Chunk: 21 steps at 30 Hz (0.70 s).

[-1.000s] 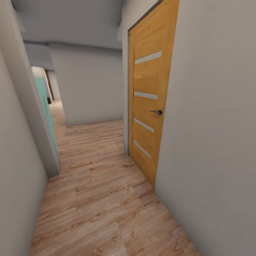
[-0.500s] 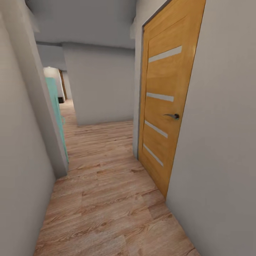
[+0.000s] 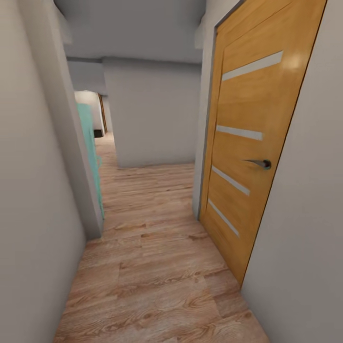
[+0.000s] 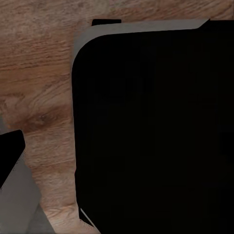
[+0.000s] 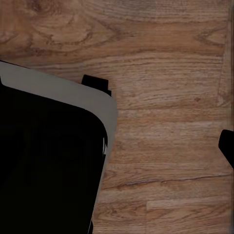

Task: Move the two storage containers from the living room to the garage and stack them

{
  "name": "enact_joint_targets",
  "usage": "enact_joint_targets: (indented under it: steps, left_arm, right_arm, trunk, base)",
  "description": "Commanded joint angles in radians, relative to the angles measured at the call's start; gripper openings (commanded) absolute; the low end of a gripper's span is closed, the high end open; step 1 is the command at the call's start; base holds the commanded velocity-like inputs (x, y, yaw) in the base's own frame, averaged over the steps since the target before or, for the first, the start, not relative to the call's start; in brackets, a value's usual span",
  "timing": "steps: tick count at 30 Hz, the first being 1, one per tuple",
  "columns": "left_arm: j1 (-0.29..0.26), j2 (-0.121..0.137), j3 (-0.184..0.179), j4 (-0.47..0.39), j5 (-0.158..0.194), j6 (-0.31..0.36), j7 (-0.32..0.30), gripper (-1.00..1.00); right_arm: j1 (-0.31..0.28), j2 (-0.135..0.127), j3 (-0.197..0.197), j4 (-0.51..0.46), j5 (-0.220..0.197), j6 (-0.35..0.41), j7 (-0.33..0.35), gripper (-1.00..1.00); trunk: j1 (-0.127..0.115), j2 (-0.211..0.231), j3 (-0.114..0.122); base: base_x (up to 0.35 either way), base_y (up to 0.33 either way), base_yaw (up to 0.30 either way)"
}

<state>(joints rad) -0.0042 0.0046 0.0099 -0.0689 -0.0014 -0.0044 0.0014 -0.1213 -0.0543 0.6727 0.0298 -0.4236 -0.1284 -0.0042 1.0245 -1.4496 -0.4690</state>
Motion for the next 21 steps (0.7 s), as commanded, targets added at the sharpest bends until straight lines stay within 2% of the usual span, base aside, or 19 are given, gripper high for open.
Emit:
enact_joint_targets:
  steps: [1,21]
  left_arm:
    - [0.0,0.0,0.001,0.0,0.0,-0.001,0.0,1.0]
    - [0.0,0.0,0.001,0.0,0.0,-0.001,0.0,1.0]
  right_arm:
    - [-0.001,0.001,0.008,0.003,-0.007,-0.005,0.0,1.0]
    - [0.0,0.001,0.01,0.002,-0.005,-0.005,0.0,1.0]
  trunk:
    - [0.001,0.0,-0.001]
    - [0.001,0.0,-0.001]
  base:
    - [0.323,0.0,0.014]
    - [0.323,0.0,0.001]
